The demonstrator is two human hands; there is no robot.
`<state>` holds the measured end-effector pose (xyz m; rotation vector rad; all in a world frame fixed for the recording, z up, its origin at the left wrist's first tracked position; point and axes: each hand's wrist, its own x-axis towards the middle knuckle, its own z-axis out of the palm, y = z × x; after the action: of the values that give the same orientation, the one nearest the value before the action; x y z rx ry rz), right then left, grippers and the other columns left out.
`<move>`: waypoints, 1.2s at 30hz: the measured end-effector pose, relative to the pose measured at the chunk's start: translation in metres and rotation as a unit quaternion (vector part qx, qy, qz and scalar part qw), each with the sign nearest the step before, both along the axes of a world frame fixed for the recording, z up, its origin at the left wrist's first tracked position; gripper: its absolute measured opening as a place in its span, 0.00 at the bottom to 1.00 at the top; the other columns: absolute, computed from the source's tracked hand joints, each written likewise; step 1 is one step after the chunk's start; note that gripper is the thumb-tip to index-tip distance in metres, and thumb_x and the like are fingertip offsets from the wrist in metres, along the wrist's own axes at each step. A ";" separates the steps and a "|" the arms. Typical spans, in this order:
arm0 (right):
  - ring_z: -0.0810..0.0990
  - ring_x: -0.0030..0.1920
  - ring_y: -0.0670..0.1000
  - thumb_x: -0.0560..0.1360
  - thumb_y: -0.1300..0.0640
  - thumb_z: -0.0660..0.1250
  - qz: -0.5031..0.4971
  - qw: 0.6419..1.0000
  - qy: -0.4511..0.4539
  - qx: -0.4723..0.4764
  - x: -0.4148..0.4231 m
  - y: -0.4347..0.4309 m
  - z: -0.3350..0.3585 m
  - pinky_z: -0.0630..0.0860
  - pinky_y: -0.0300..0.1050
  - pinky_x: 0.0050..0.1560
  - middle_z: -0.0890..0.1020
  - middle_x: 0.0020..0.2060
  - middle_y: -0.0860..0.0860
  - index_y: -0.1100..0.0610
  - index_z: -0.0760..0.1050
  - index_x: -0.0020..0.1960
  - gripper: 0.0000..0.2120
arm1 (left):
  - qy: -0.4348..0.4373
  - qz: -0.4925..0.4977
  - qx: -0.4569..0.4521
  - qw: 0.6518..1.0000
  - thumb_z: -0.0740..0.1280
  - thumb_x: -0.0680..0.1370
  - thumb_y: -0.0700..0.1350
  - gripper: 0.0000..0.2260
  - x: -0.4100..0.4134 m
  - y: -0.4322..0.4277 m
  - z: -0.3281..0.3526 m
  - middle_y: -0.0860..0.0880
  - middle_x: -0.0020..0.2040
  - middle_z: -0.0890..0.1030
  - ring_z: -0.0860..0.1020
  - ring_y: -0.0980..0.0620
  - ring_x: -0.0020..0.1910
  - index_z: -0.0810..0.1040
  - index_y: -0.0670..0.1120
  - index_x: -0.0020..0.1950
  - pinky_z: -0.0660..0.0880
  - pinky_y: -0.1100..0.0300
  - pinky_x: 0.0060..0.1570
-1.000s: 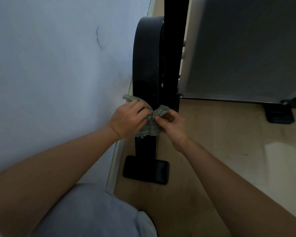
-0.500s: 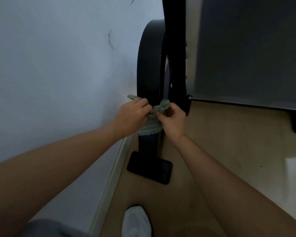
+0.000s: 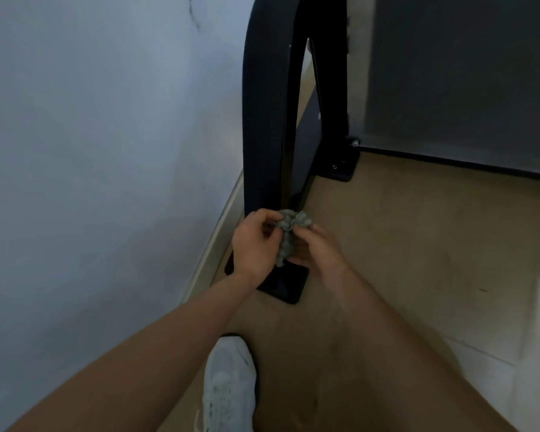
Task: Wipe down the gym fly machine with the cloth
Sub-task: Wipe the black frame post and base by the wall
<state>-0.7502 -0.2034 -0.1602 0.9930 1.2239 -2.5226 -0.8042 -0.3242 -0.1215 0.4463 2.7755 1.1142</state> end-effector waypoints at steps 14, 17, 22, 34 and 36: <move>0.82 0.47 0.47 0.81 0.58 0.66 -0.153 0.978 0.004 0.143 -0.031 0.031 0.017 0.80 0.34 0.44 0.84 0.48 0.49 0.53 0.79 0.55 0.05 | 0.131 -0.056 -0.027 0.989 0.70 0.79 0.41 0.24 -0.041 0.000 0.040 0.50 0.68 0.71 0.72 0.52 0.66 0.72 0.49 0.74 0.72 0.56 0.67; 0.81 0.53 0.53 0.83 0.54 0.63 -0.025 0.999 0.010 0.044 -0.039 0.017 0.025 0.80 0.55 0.58 0.82 0.56 0.54 0.52 0.77 0.60 0.08 | 0.121 -0.092 -0.049 0.987 0.70 0.79 0.40 0.27 -0.044 0.006 0.039 0.48 0.78 0.64 0.64 0.50 0.76 0.68 0.49 0.78 0.65 0.51 0.75; 0.80 0.58 0.57 0.78 0.39 0.64 0.052 0.993 -0.049 -0.089 -0.039 0.030 0.028 0.80 0.56 0.53 0.79 0.59 0.55 0.52 0.74 0.66 0.22 | 0.159 -0.117 -0.114 0.974 0.70 0.80 0.41 0.30 -0.043 -0.002 0.024 0.48 0.82 0.59 0.63 0.48 0.78 0.64 0.48 0.80 0.61 0.57 0.75; 0.77 0.65 0.57 0.76 0.28 0.57 0.100 0.989 0.084 -0.072 -0.092 0.095 0.073 0.74 0.64 0.62 0.79 0.65 0.53 0.50 0.73 0.72 0.34 | 0.182 -0.111 -0.145 0.966 0.71 0.77 0.42 0.34 -0.032 0.003 0.017 0.46 0.82 0.56 0.58 0.46 0.80 0.61 0.46 0.81 0.68 0.49 0.73; 0.77 0.65 0.56 0.76 0.28 0.56 0.095 0.988 0.106 -0.061 -0.098 0.103 0.083 0.76 0.63 0.58 0.80 0.65 0.53 0.49 0.74 0.71 0.33 | 0.185 -0.109 -0.146 0.966 0.71 0.76 0.42 0.34 -0.033 0.003 0.015 0.46 0.82 0.56 0.59 0.46 0.80 0.62 0.45 0.81 0.68 0.49 0.73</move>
<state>-0.8482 -0.1003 -0.0767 0.5637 1.1393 -2.5641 -0.8376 -0.3212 -0.1061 0.9804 3.0305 0.6100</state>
